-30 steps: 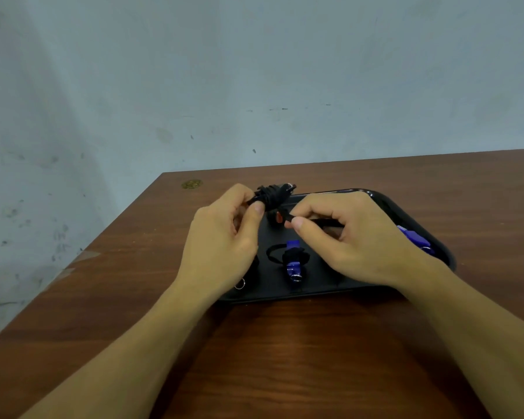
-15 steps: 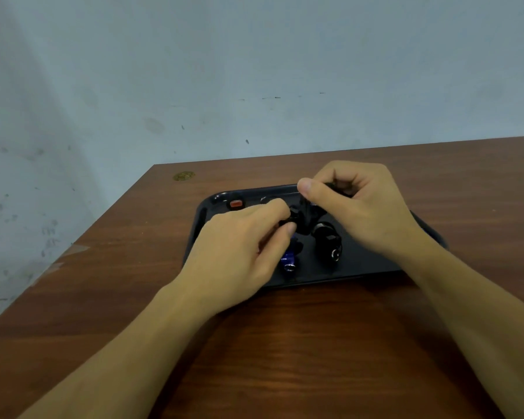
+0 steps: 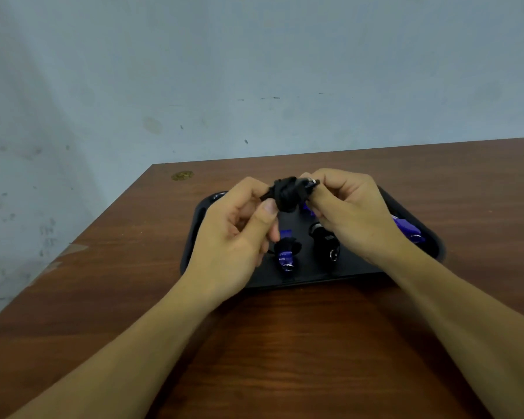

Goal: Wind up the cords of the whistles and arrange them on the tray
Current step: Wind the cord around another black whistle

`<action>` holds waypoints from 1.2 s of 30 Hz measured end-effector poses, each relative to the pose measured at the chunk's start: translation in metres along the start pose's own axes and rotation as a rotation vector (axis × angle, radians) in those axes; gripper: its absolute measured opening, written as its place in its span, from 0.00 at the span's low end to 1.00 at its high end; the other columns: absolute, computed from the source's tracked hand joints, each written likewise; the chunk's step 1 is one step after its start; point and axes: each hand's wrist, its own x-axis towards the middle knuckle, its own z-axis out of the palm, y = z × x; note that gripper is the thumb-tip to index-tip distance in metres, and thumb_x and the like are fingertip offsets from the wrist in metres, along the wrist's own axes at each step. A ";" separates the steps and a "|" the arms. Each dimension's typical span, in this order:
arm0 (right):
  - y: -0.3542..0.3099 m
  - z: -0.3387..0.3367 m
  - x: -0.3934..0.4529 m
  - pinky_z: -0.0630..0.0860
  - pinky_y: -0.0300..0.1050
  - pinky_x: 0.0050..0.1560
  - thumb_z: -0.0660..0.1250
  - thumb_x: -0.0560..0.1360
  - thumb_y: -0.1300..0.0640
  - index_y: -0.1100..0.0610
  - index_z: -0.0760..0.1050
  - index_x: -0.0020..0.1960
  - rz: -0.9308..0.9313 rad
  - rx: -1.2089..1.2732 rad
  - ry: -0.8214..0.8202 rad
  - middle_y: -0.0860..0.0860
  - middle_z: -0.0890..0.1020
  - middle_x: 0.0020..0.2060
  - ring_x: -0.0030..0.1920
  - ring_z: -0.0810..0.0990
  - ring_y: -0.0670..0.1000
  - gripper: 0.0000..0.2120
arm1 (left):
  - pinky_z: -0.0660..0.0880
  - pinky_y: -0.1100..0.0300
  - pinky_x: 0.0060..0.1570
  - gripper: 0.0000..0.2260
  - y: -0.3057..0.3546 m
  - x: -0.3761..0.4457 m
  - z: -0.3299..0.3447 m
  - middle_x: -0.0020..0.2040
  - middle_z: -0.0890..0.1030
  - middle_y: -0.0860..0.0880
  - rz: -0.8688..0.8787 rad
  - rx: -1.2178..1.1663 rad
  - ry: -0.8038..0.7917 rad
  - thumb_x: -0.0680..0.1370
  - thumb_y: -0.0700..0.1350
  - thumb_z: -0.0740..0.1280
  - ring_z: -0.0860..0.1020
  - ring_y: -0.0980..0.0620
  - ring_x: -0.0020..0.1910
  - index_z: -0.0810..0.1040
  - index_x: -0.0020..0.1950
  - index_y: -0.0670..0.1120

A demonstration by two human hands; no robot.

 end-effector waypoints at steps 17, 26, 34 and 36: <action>-0.008 -0.007 -0.004 0.72 0.30 0.37 0.70 0.77 0.55 0.53 0.84 0.48 -0.345 -0.641 -0.064 0.42 0.83 0.39 0.39 0.81 0.44 0.04 | 0.67 0.54 0.28 0.09 -0.011 0.010 -0.009 0.28 0.76 0.45 -0.155 0.114 0.262 0.82 0.42 0.63 0.70 0.49 0.24 0.75 0.43 0.40; -0.012 -0.006 -0.005 0.66 0.30 0.33 0.74 0.74 0.57 0.56 0.82 0.41 -0.313 -0.435 0.069 0.49 0.80 0.32 0.31 0.73 0.45 0.04 | 0.66 0.55 0.28 0.12 -0.010 0.009 -0.007 0.30 0.76 0.38 -0.152 0.296 0.249 0.81 0.44 0.65 0.68 0.53 0.24 0.73 0.40 0.41; -0.011 0.001 -0.008 0.68 0.32 0.32 0.76 0.73 0.56 0.56 0.78 0.37 -0.231 -0.340 0.054 0.49 0.74 0.26 0.28 0.70 0.44 0.09 | 0.69 0.44 0.31 0.12 -0.018 0.014 -0.012 0.31 0.73 0.35 -0.141 0.327 0.286 0.81 0.46 0.65 0.70 0.37 0.30 0.73 0.41 0.40; -0.010 0.003 -0.008 0.68 0.33 0.32 0.77 0.72 0.54 0.54 0.76 0.35 -0.179 -0.314 0.071 0.49 0.72 0.25 0.27 0.69 0.43 0.12 | 0.69 0.45 0.32 0.12 -0.018 0.012 -0.013 0.32 0.74 0.36 -0.126 0.358 0.273 0.81 0.46 0.66 0.72 0.37 0.31 0.72 0.40 0.41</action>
